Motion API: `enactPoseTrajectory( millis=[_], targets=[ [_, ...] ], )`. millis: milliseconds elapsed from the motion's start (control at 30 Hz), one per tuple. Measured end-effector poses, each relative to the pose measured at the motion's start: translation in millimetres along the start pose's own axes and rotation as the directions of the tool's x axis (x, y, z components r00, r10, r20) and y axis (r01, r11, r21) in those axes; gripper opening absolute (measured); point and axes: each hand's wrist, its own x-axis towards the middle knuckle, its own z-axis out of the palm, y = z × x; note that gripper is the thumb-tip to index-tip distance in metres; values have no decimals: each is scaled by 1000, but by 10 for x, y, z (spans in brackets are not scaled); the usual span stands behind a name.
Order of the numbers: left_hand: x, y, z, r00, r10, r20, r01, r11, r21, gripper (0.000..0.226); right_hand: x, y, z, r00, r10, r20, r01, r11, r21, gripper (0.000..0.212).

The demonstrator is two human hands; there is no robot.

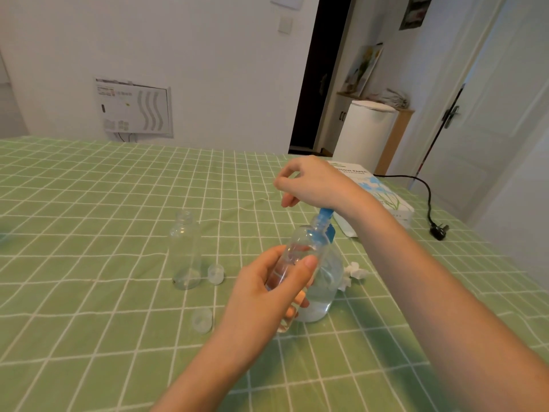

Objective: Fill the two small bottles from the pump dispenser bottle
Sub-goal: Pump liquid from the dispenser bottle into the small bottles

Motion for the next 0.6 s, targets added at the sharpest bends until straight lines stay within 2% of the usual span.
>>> enactPoseTrajectory(
  millis=[300, 600],
  targets=[
    [-10, -43, -5, 999, -34, -4, 34, 999, 6, 28, -16, 65, 102, 999, 30, 43, -27, 997, -76, 19],
    [-10, -54, -1, 999, -36, -9, 36, 999, 13, 24, -29, 69, 86, 1000, 24, -7, -25, 999, -20, 22]
  ],
)
